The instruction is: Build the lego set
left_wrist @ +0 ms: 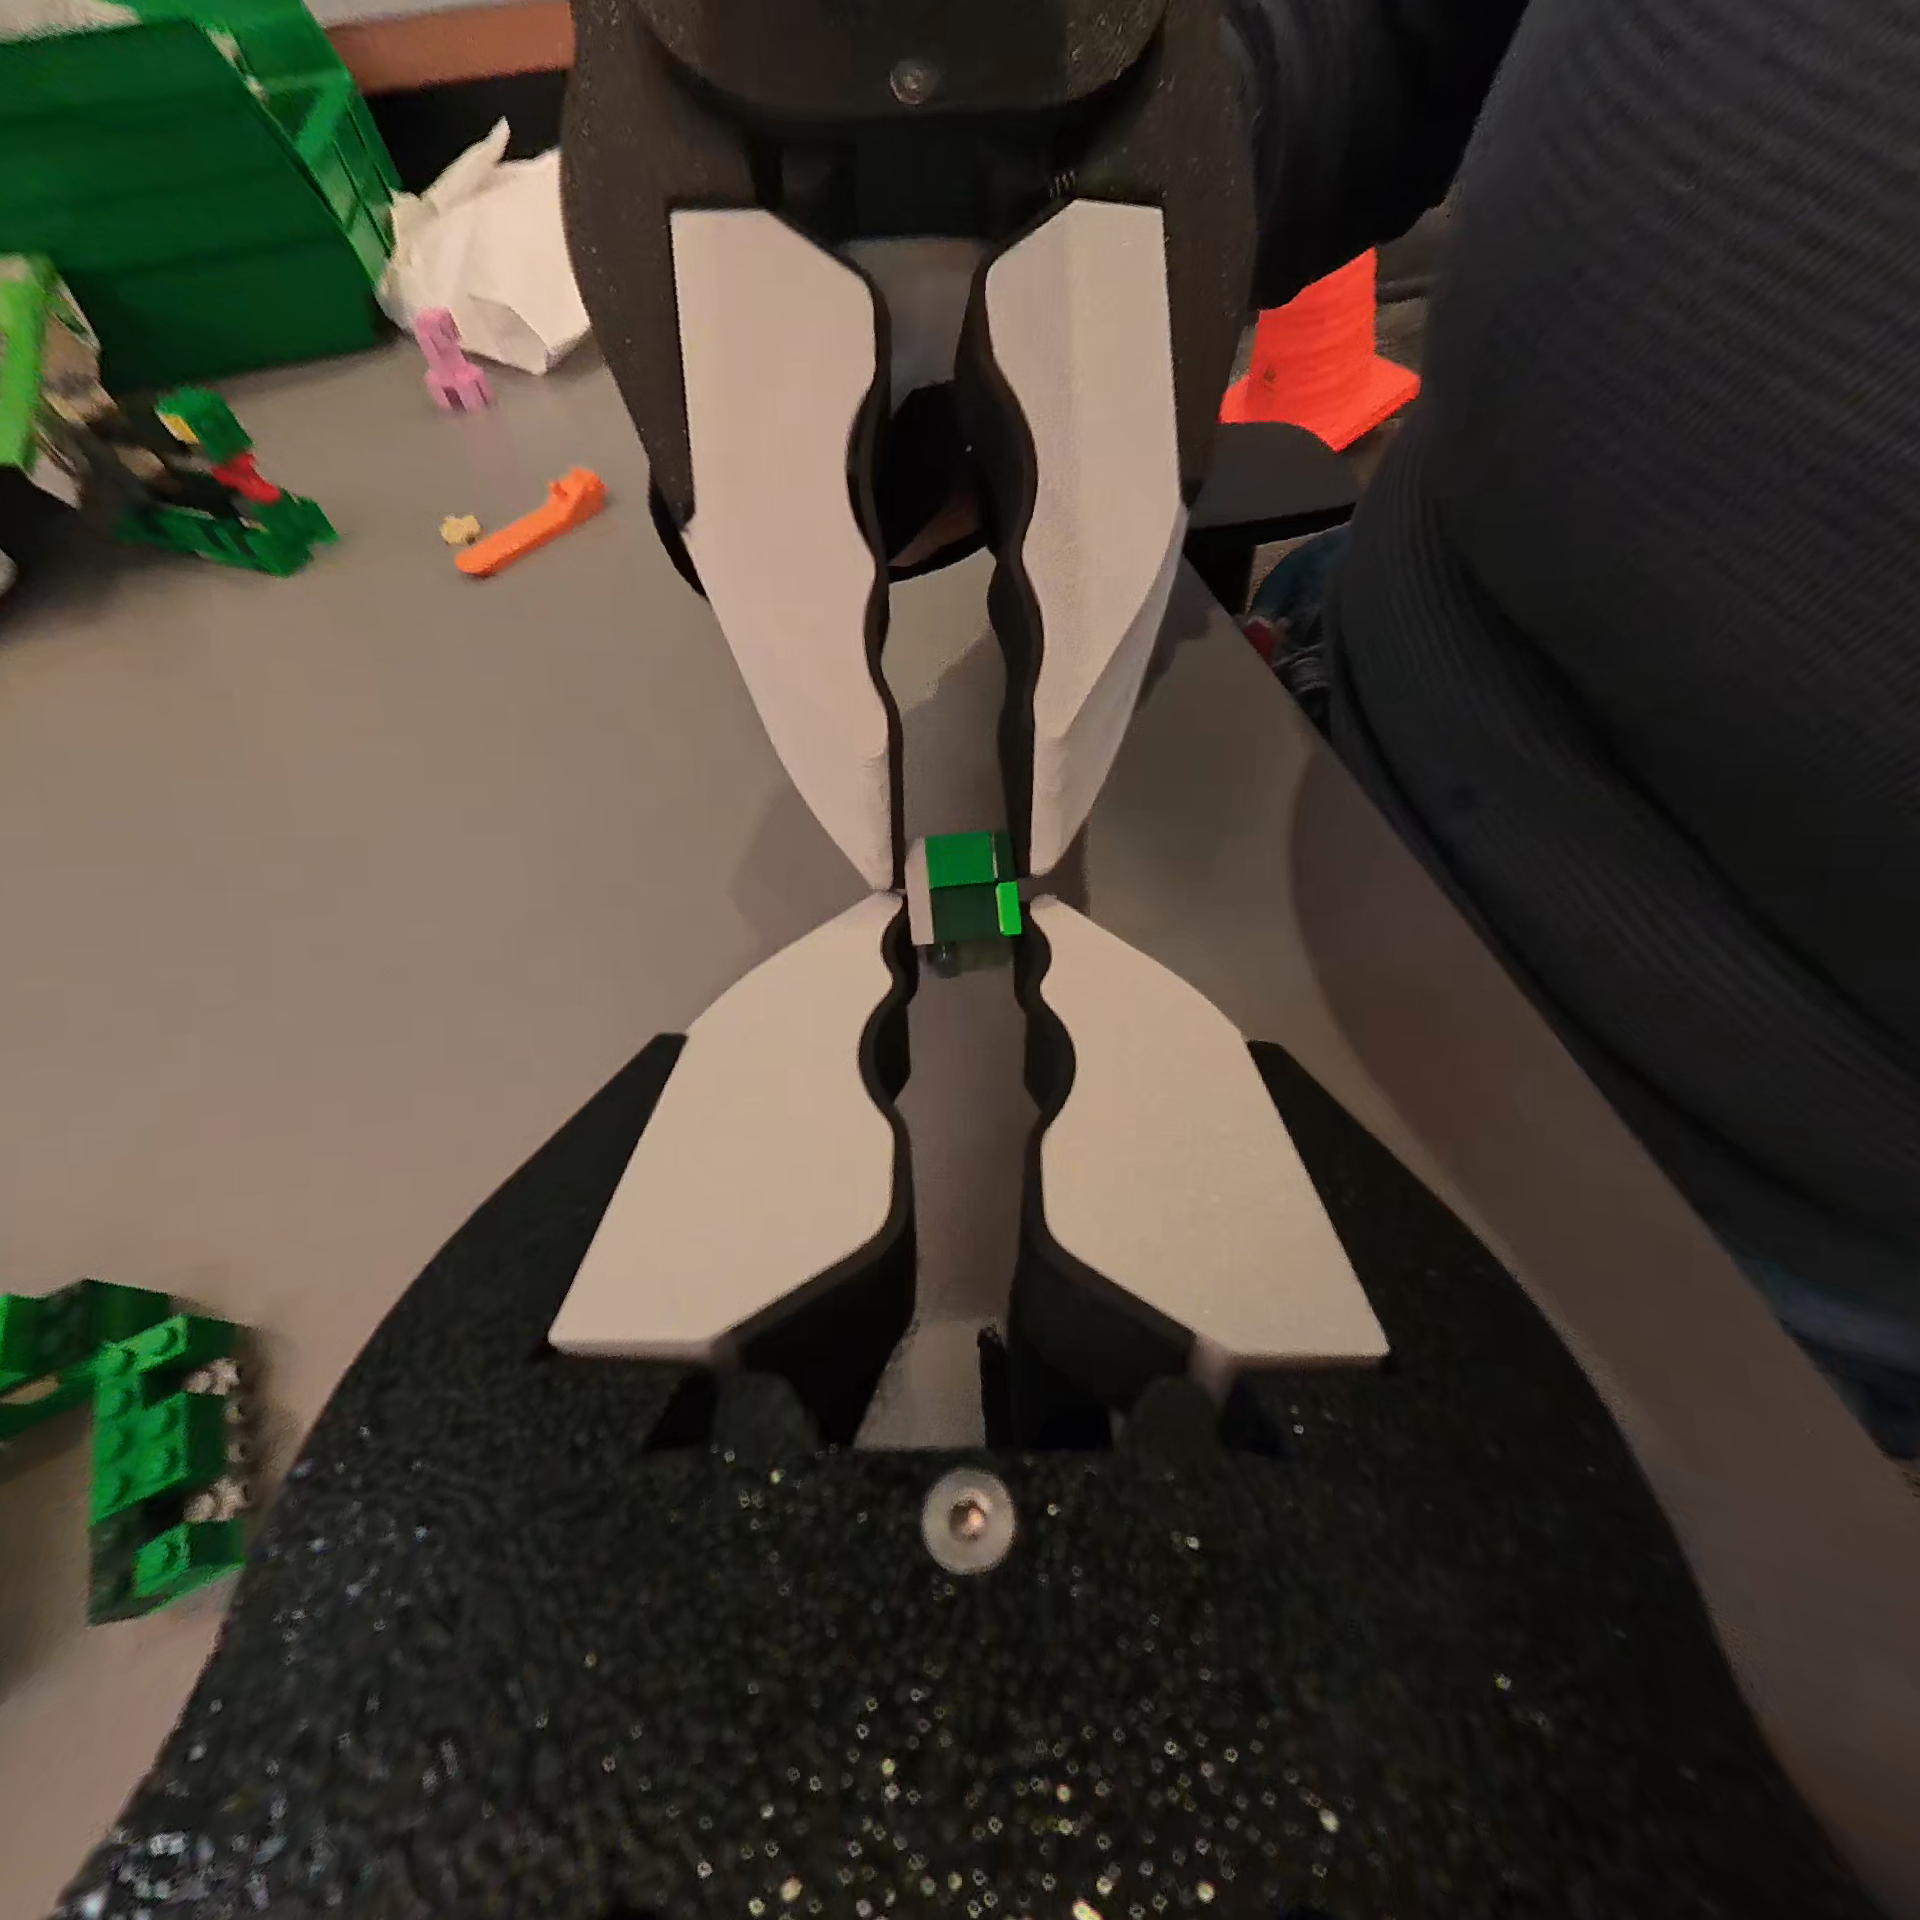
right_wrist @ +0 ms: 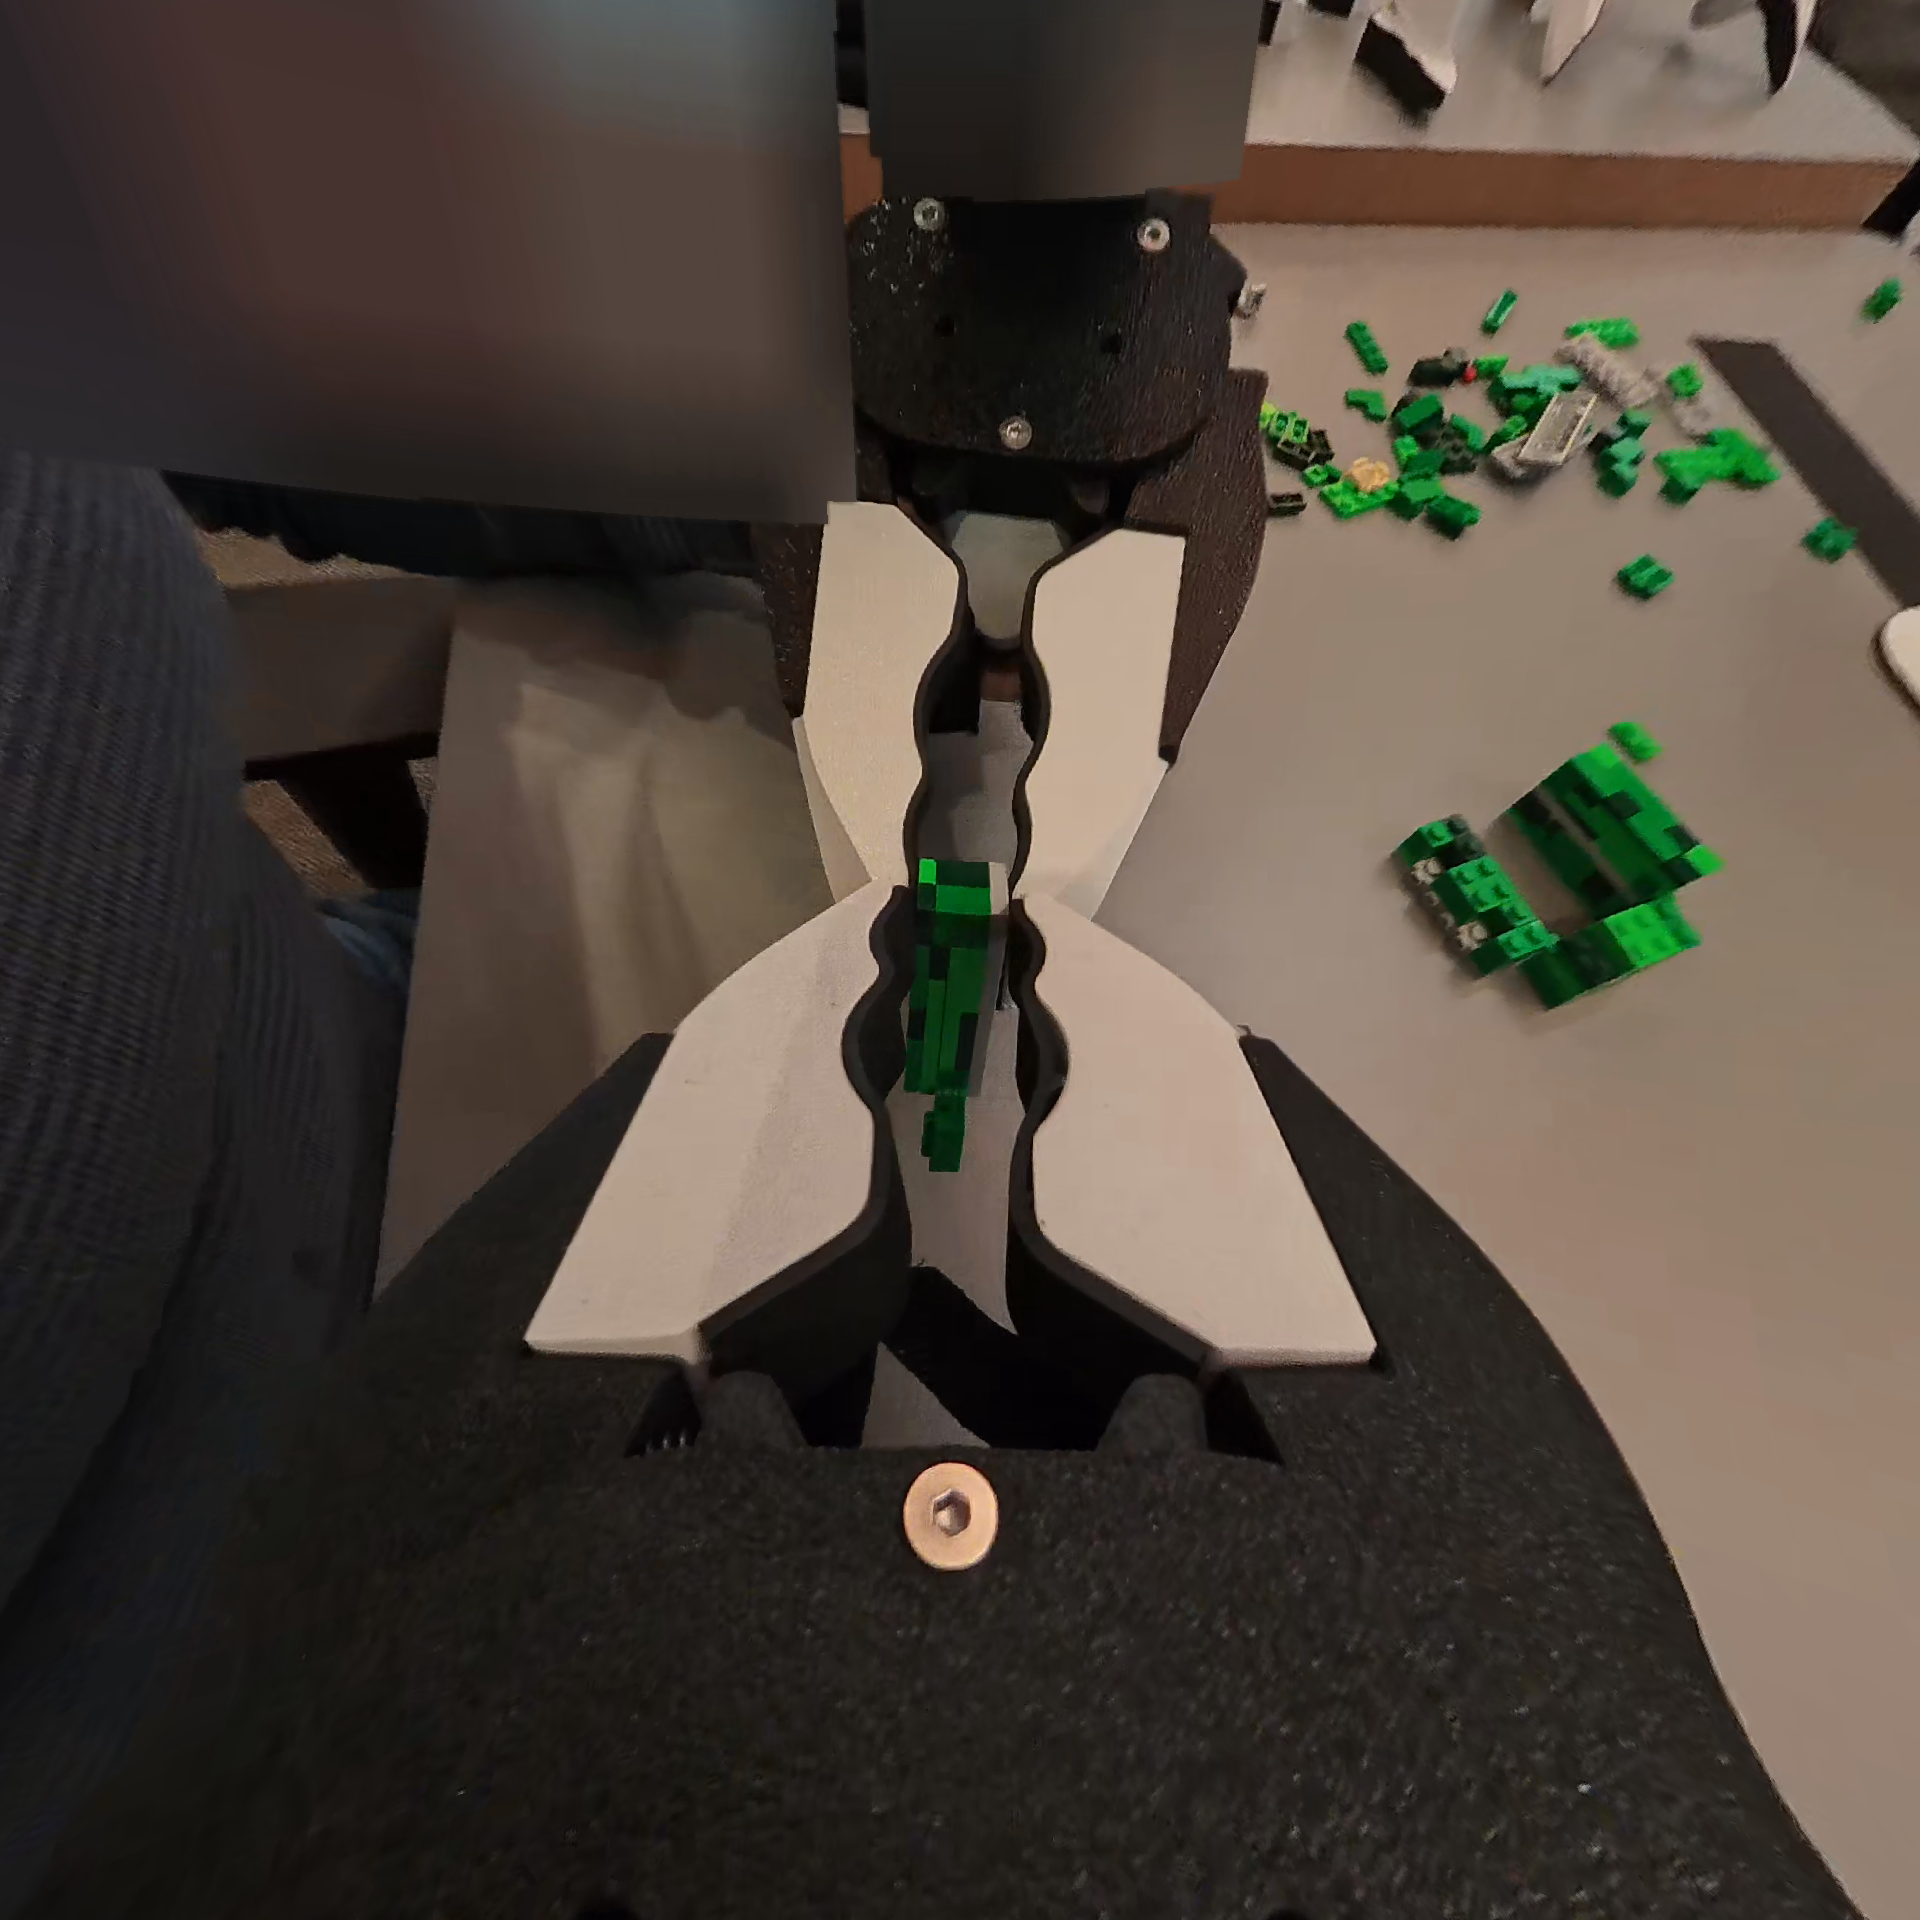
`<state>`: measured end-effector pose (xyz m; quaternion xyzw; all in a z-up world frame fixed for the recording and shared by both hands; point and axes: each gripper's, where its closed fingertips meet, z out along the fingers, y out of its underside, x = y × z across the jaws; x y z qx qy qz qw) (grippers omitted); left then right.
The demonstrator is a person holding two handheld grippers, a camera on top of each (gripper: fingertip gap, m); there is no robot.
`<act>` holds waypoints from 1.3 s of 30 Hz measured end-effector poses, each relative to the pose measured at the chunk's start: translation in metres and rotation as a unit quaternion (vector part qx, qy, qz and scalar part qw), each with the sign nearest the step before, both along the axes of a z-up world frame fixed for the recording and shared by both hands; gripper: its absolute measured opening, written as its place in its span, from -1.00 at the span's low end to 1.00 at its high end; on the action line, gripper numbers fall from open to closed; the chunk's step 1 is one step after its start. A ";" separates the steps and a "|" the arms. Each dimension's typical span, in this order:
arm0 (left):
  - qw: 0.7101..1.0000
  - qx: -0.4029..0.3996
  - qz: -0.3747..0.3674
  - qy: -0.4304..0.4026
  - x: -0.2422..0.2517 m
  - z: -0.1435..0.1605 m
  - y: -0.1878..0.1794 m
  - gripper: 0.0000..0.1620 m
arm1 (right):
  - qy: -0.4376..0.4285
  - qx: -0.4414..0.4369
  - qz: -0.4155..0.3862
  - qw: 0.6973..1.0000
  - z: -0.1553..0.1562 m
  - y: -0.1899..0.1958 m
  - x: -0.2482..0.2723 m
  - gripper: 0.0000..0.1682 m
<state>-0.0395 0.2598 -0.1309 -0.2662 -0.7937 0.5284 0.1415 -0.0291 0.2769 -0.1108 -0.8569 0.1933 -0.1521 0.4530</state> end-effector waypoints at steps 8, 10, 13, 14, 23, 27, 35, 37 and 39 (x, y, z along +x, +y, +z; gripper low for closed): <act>0.998 -0.042 0.009 -0.042 0.001 0.007 -0.002 -0.79 | -0.054 -0.026 0.011 0.998 0.006 -0.001 -0.001 -0.81; 0.998 -0.039 0.010 -0.041 0.001 0.006 -0.002 -0.79 | -0.053 -0.026 0.011 0.998 0.005 -0.001 0.000 -0.81; 0.999 -0.044 0.009 -0.021 0.002 0.008 -0.003 -0.79 | -0.074 -0.018 0.007 0.997 0.008 -0.001 0.001 -0.81; 0.999 -0.047 0.016 -0.005 0.003 0.011 -0.004 -0.79 | -0.093 -0.016 -0.001 0.996 0.011 -0.002 0.004 -0.80; 0.947 -0.088 0.189 0.244 0.075 0.044 -0.007 -0.79 | -0.302 -0.152 -0.133 0.932 0.024 -0.040 0.046 -0.49; 0.928 -0.089 0.221 0.286 0.087 0.043 -0.007 -0.79 | -0.357 -0.224 -0.143 0.895 0.024 -0.030 0.062 -0.54; 0.908 -0.076 0.221 0.348 0.087 0.041 -0.010 -0.79 | -0.373 -0.300 -0.160 0.863 0.012 -0.030 0.081 -0.72; 0.909 -0.074 0.229 0.341 0.088 0.040 -0.011 -0.79 | -0.363 -0.297 -0.164 0.868 0.010 -0.031 0.081 -0.77; 0.909 -0.081 0.222 0.343 0.087 0.042 -0.010 -0.71 | -0.355 -0.294 -0.161 0.873 0.010 -0.033 0.081 -0.78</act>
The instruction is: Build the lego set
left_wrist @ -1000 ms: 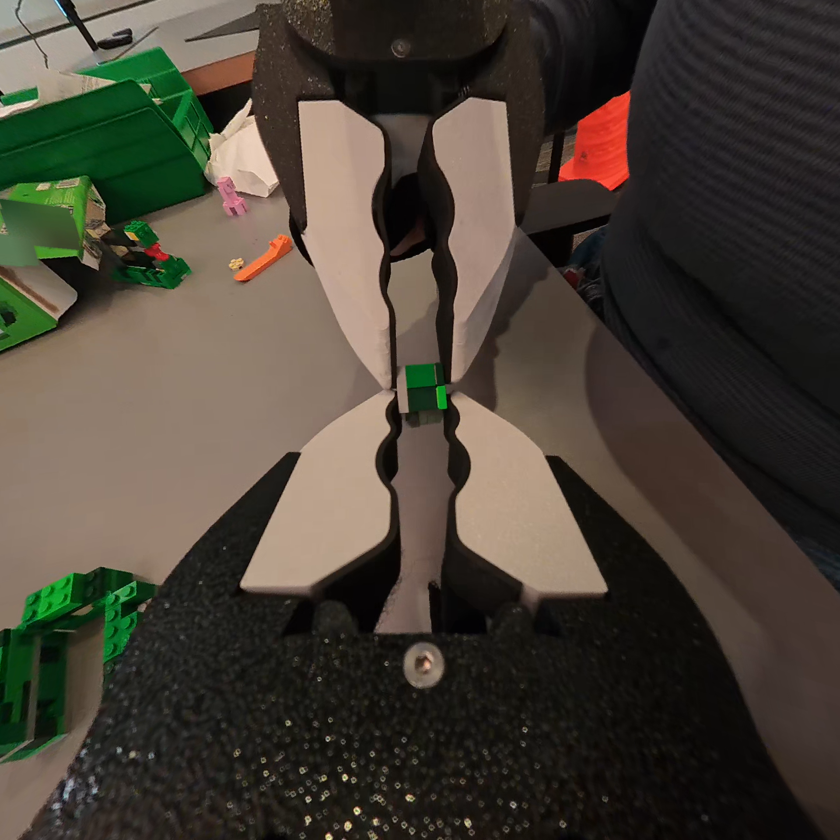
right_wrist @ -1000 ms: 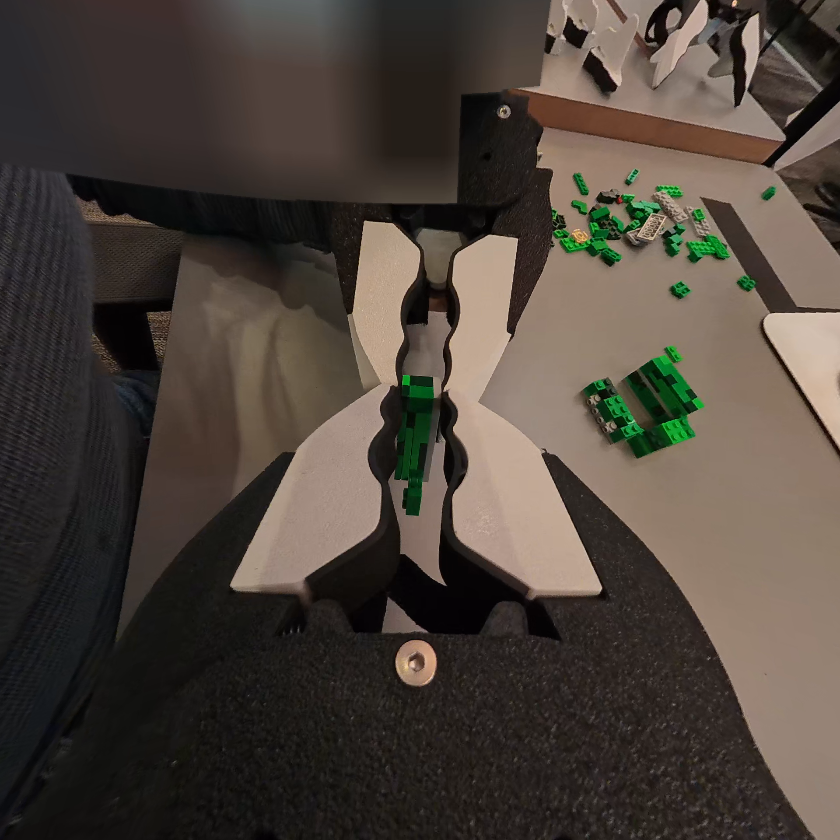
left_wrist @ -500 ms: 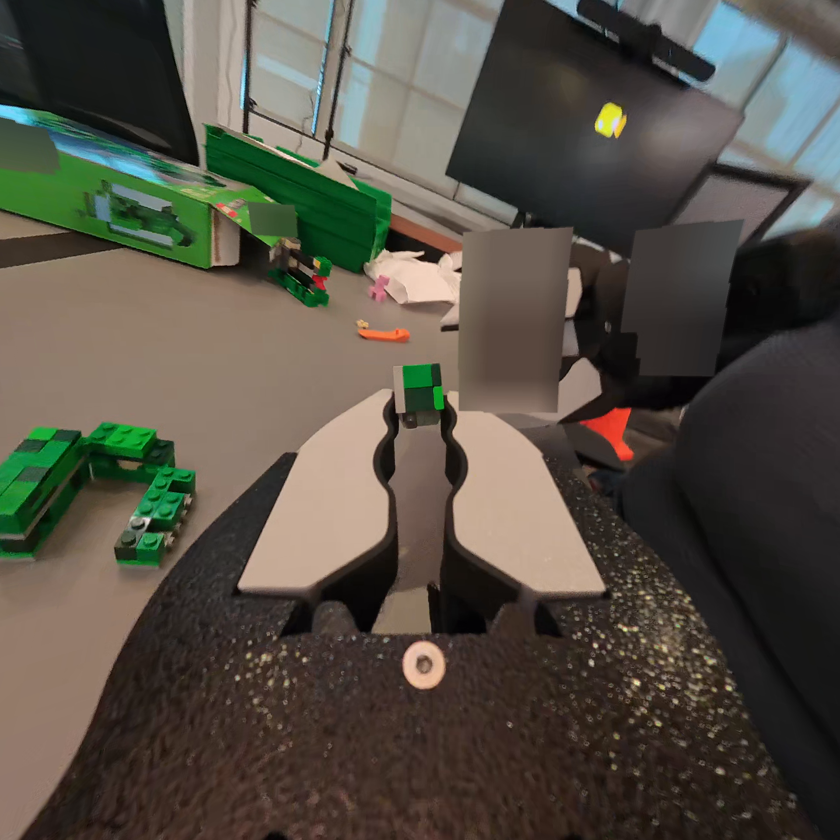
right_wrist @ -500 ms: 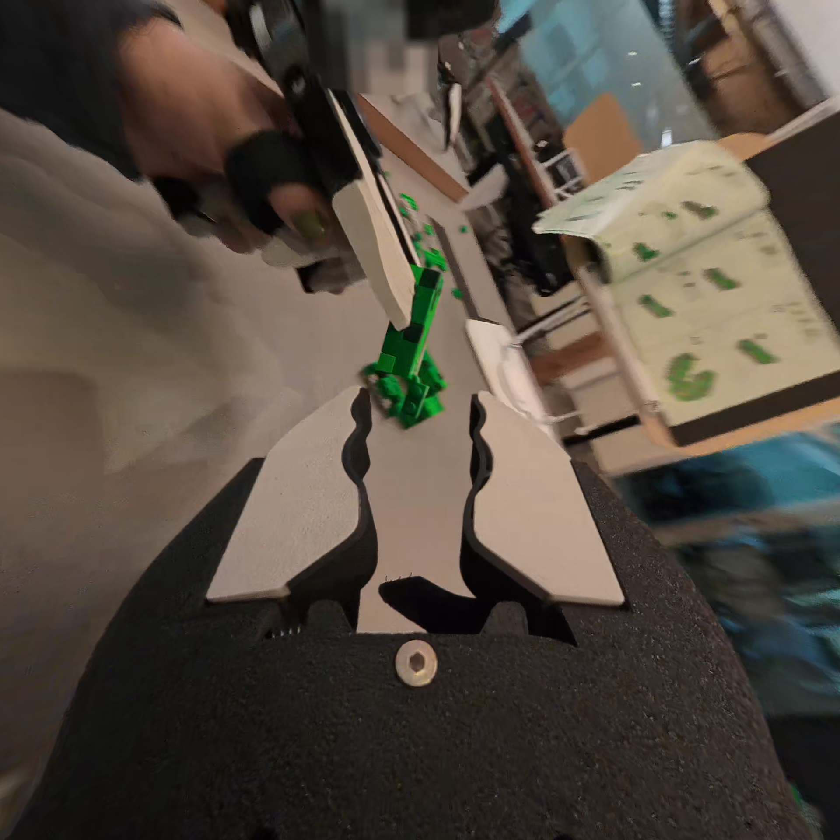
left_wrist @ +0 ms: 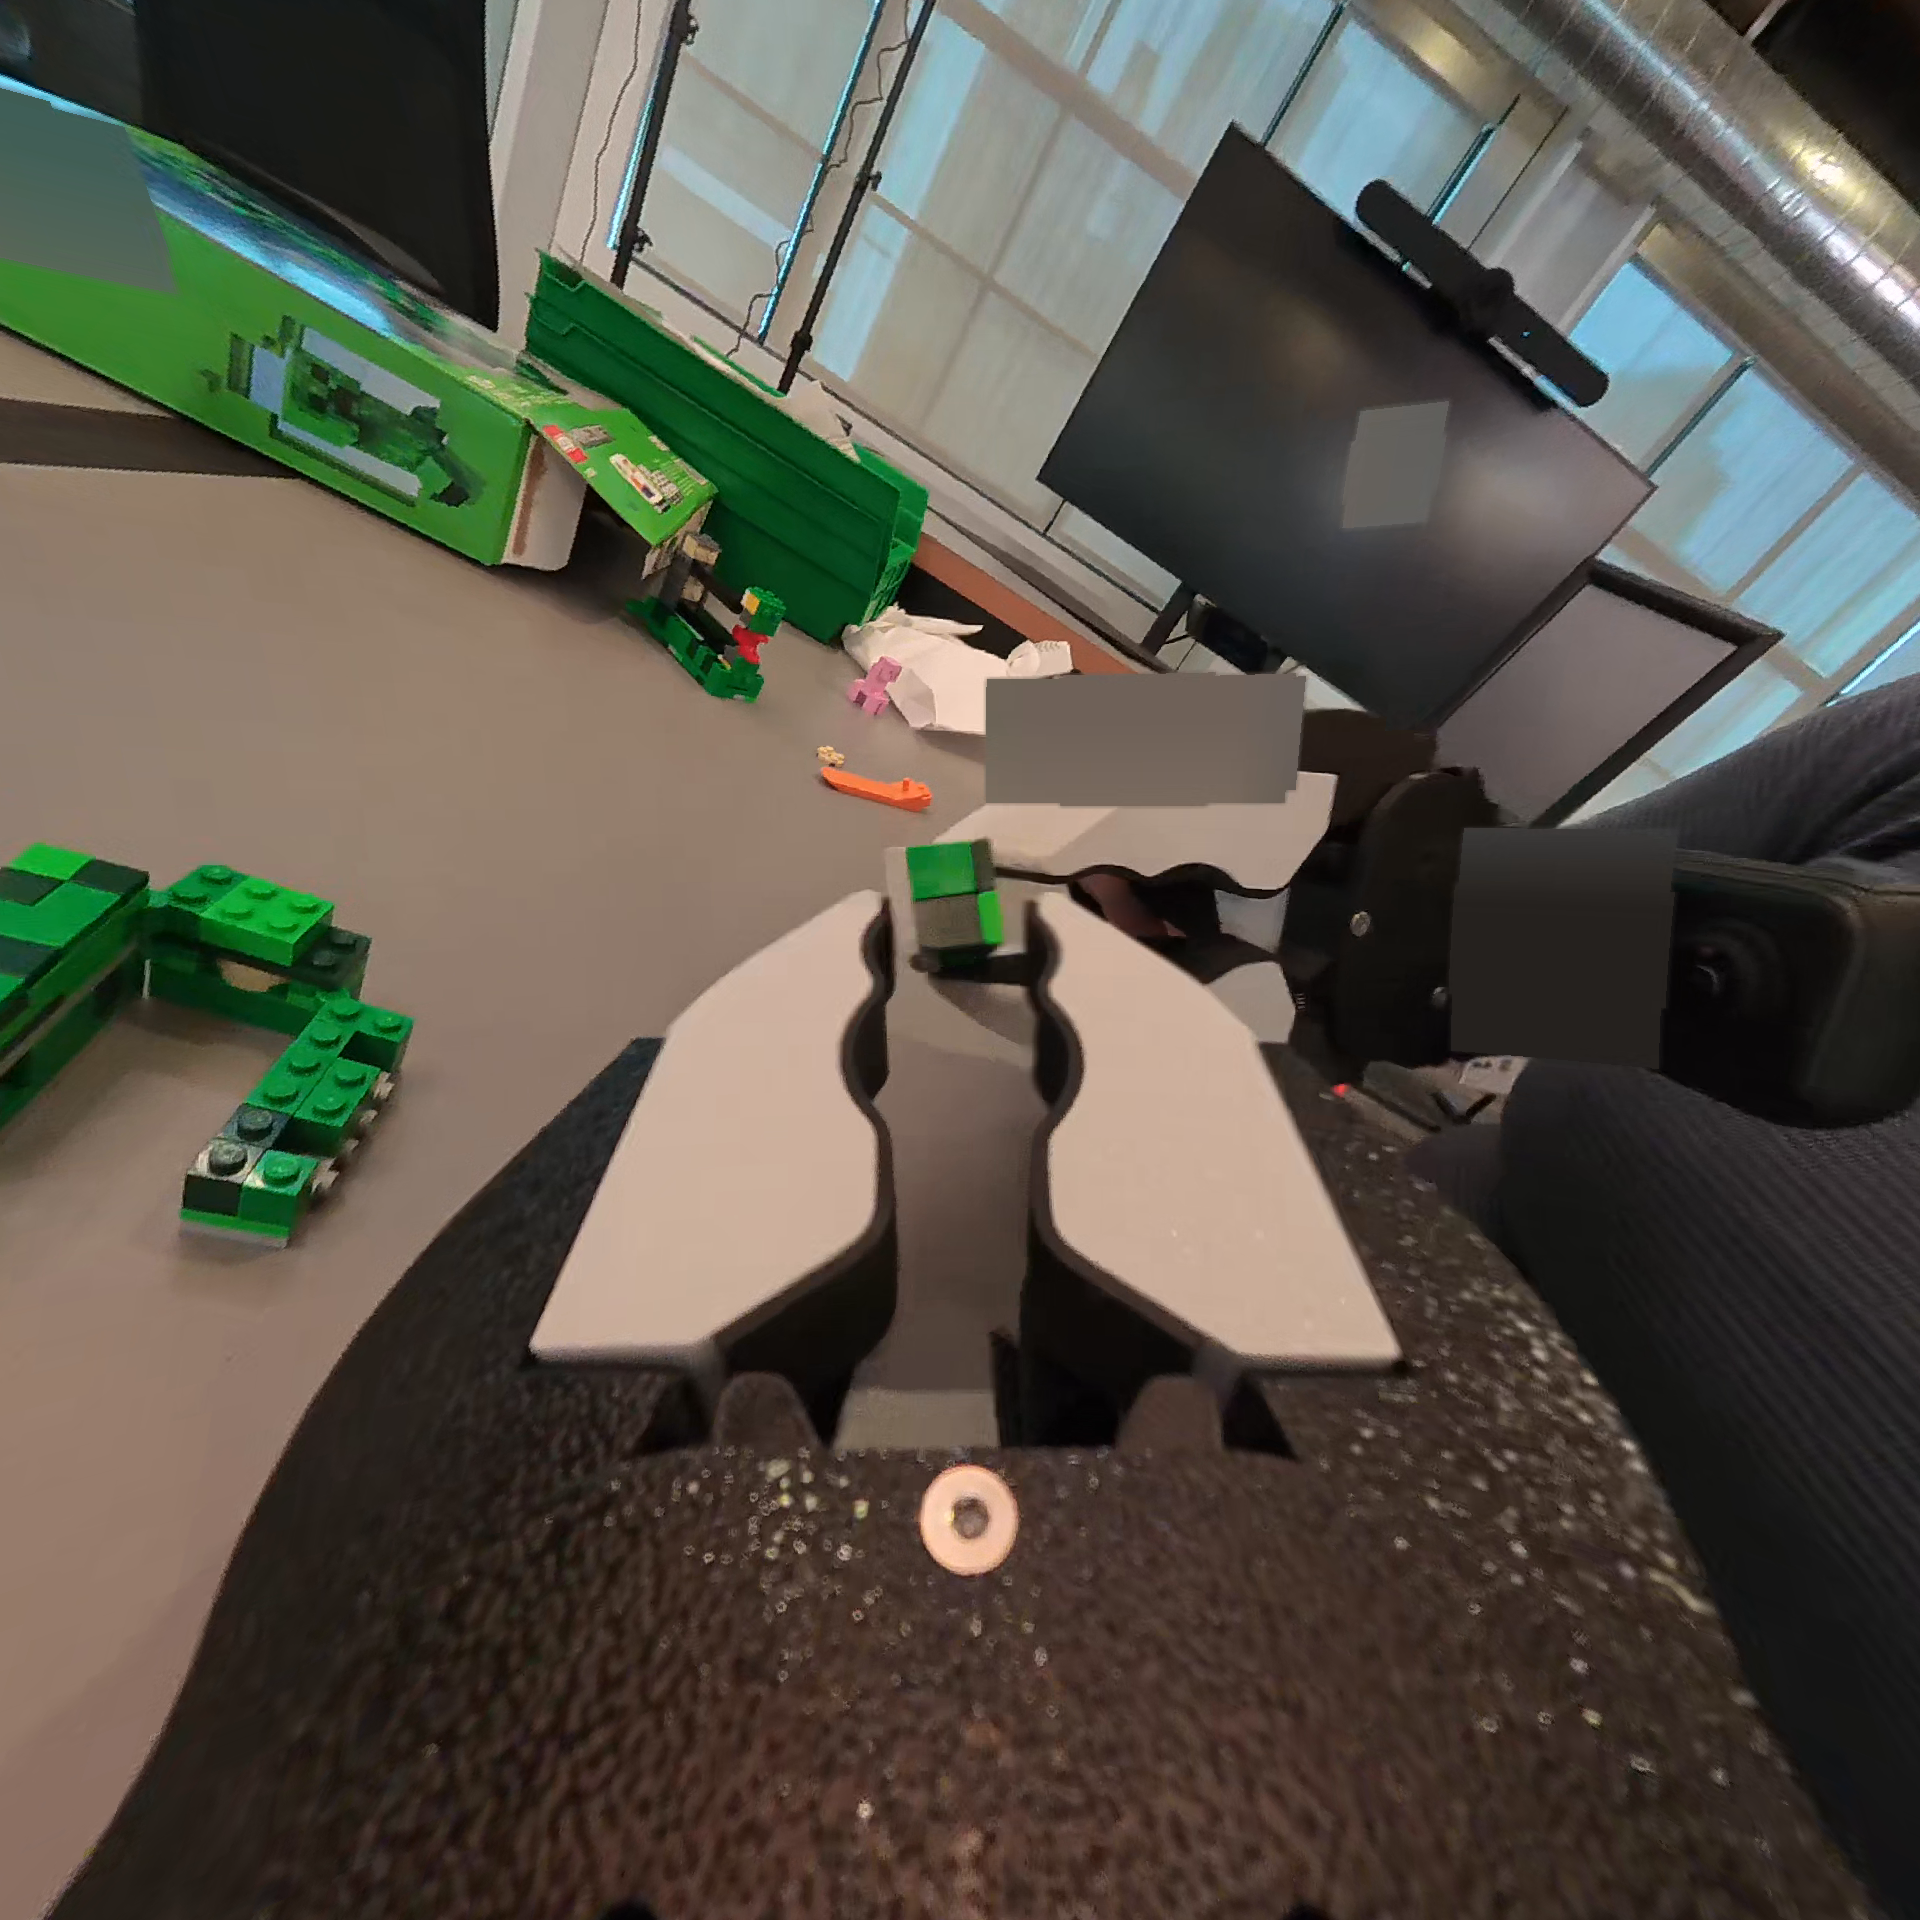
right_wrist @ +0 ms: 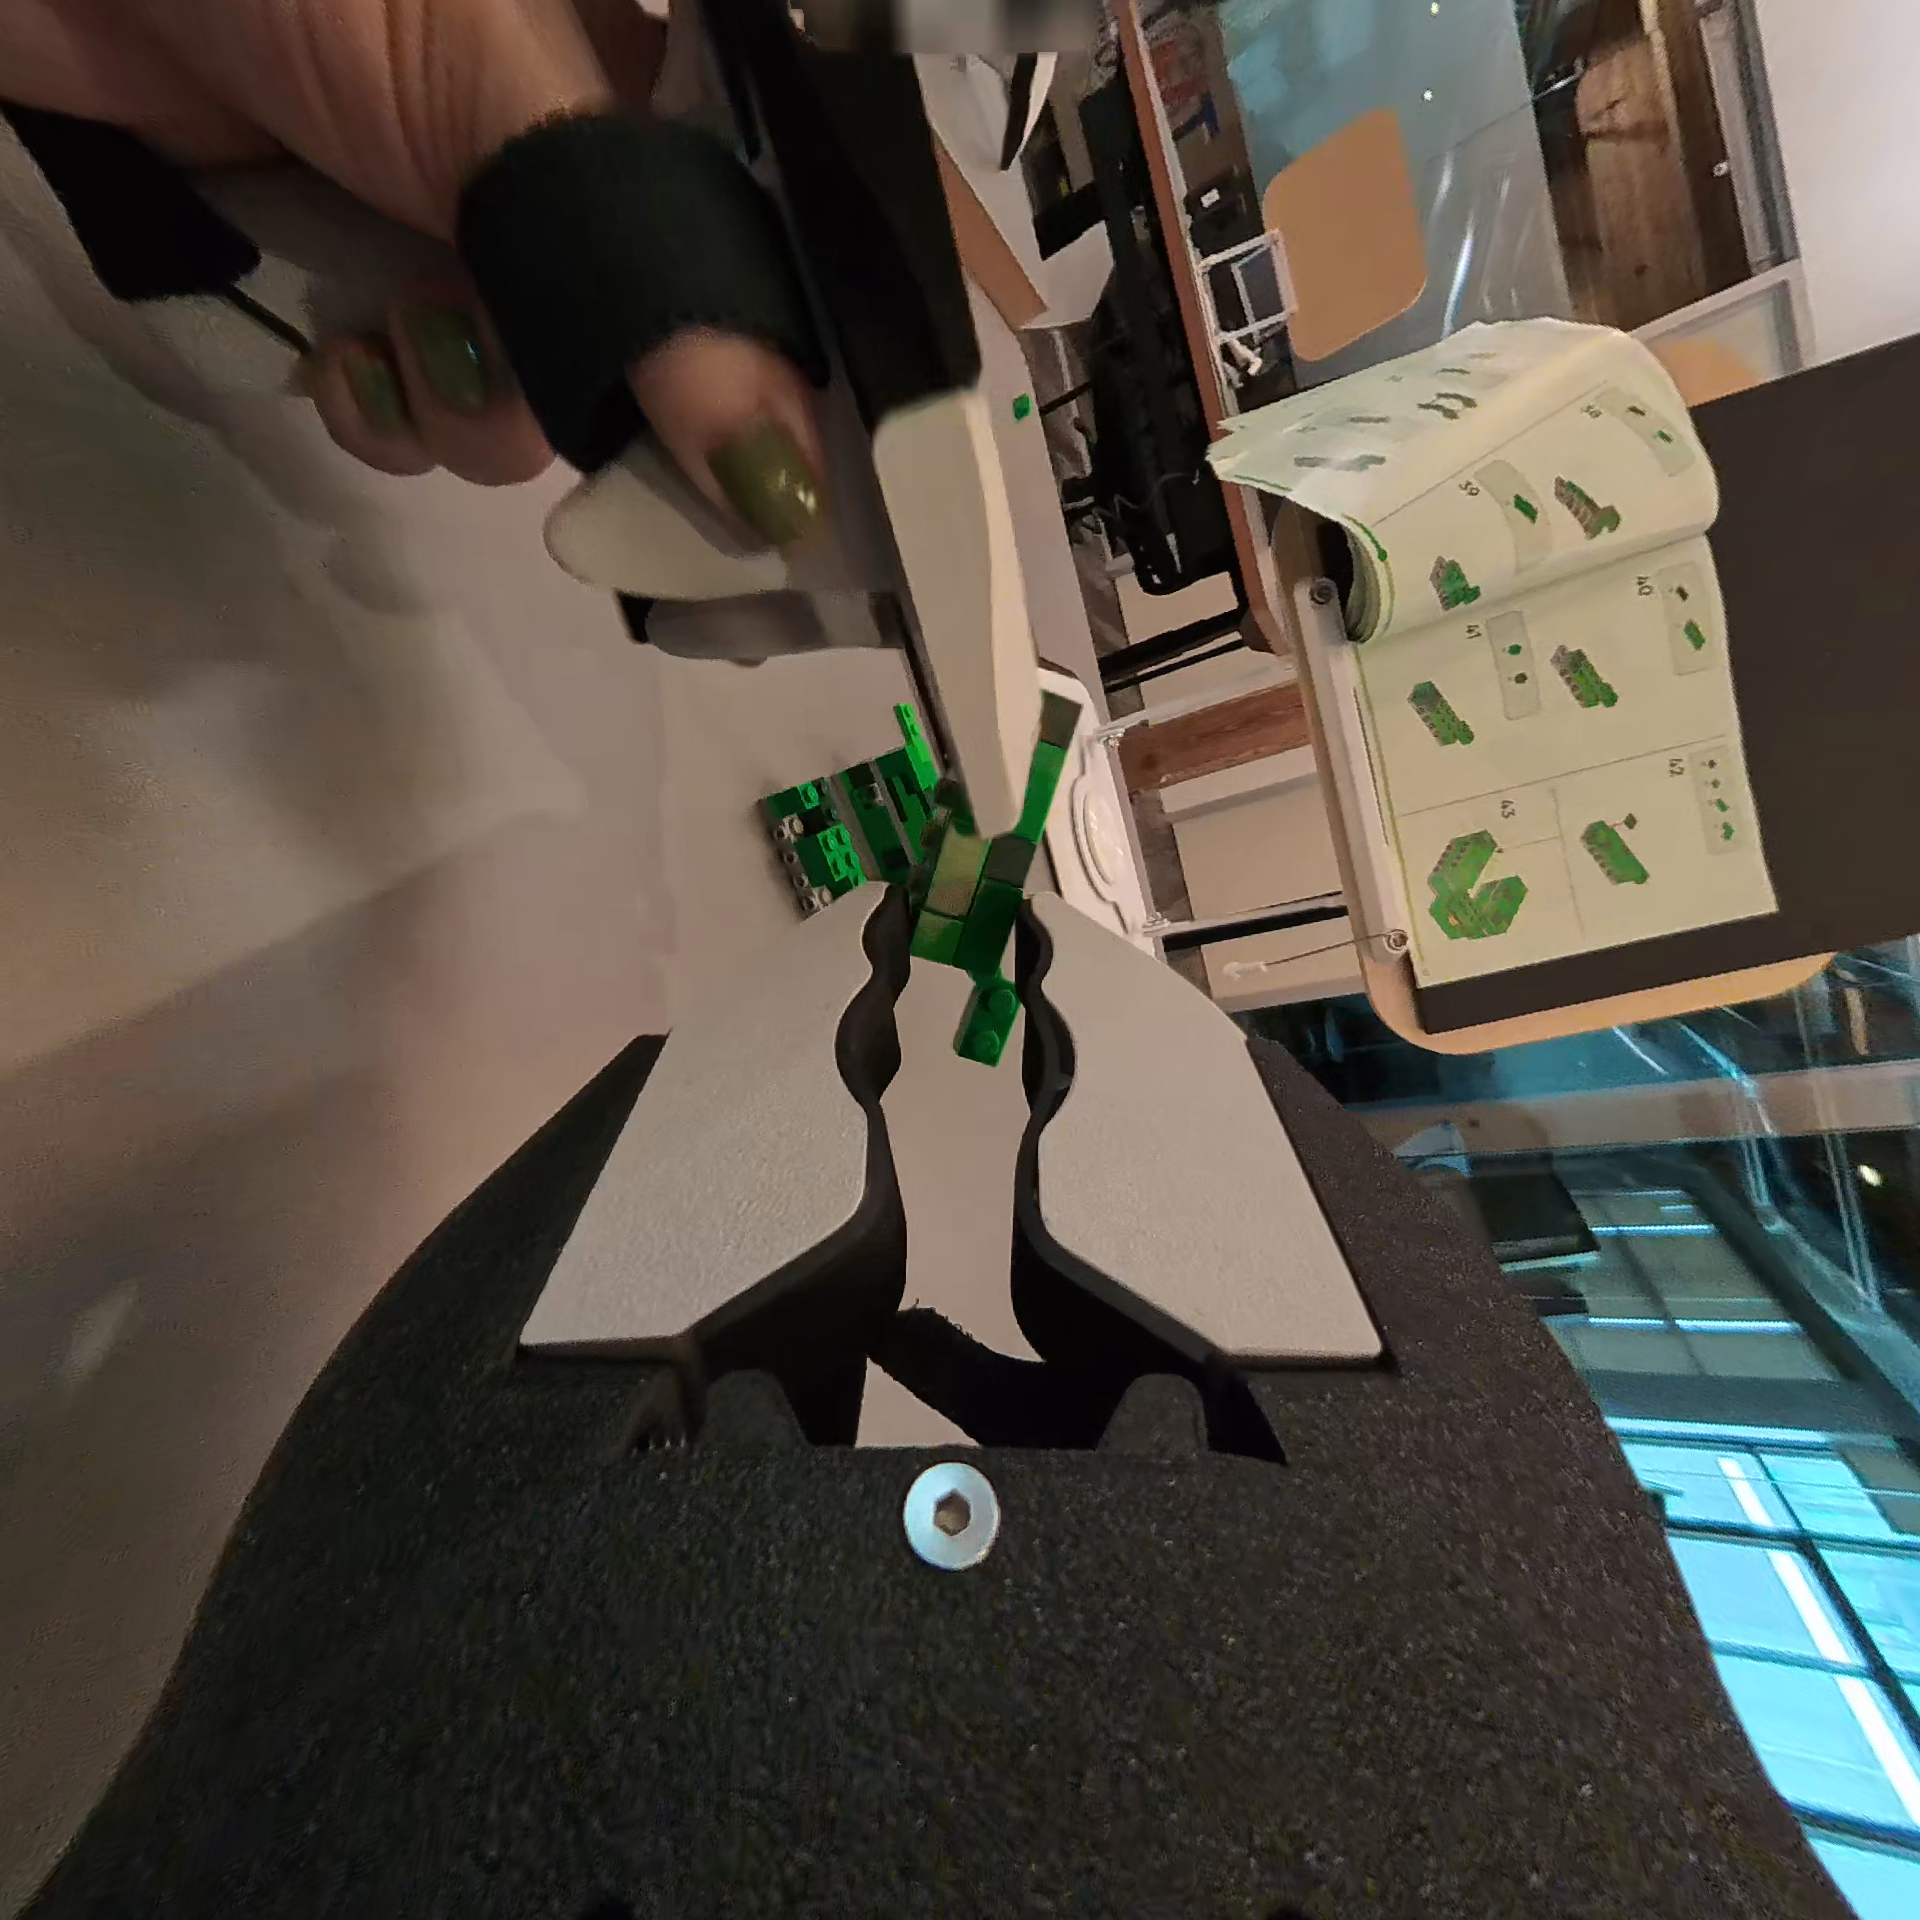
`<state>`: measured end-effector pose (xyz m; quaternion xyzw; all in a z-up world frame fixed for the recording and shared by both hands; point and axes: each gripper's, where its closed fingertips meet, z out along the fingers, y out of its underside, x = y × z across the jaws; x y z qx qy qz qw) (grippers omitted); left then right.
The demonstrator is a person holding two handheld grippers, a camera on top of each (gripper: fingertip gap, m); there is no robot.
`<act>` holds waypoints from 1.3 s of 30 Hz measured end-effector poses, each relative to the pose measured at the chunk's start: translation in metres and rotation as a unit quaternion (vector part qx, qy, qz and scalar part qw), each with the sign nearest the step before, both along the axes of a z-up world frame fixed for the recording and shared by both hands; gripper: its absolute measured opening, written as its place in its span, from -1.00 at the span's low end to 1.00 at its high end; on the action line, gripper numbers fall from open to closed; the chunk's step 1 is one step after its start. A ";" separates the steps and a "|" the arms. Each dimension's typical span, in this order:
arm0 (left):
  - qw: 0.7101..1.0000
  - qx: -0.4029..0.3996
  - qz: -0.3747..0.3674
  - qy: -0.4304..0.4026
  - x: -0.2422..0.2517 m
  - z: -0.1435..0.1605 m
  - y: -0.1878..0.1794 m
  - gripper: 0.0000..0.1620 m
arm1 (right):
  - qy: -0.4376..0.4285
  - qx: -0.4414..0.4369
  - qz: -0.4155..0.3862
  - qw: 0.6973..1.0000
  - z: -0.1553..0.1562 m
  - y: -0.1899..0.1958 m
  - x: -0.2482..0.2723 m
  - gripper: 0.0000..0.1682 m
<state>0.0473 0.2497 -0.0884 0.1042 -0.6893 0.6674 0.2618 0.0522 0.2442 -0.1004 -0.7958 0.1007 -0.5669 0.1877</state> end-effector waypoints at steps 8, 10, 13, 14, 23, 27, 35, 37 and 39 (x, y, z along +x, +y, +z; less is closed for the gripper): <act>0.976 -0.022 0.200 -0.088 0.065 0.020 0.031 0.13 | 0.282 -0.006 0.090 0.955 -0.046 -0.026 -0.018 -0.78; 0.966 -0.021 0.235 -0.106 0.075 0.021 0.038 0.10 | 0.338 -0.023 0.123 0.933 -0.052 -0.028 -0.028 -0.78; 0.961 0.005 0.252 -0.116 0.082 0.011 0.039 0.10 | 0.418 -0.048 0.149 0.895 -0.066 -0.033 -0.039 -0.79; 0.961 0.013 0.251 -0.118 0.083 0.007 0.037 0.10 | 0.437 -0.055 0.157 0.884 -0.071 -0.035 -0.042 -0.79; 0.956 0.064 0.241 -0.154 0.081 -0.011 0.029 0.13 | 0.503 -0.048 0.193 0.841 -0.094 -0.029 -0.055 -0.72; 0.953 0.065 0.250 -0.158 0.084 -0.012 0.029 0.17 | 0.481 0.010 0.197 0.854 -0.075 -0.030 -0.054 -0.58; 0.934 0.059 0.284 -0.210 0.088 -0.012 0.028 0.10 | 0.161 0.376 0.077 0.909 -0.009 -0.082 0.043 -0.57; 0.917 0.063 0.303 -0.252 0.089 -0.011 0.029 0.04 | 0.087 0.398 0.036 0.913 -0.005 -0.097 0.060 -0.57; 0.893 0.068 0.328 -0.300 0.091 -0.009 0.030 0.00 | 0.034 0.400 0.018 0.916 -0.002 -0.104 0.072 -0.58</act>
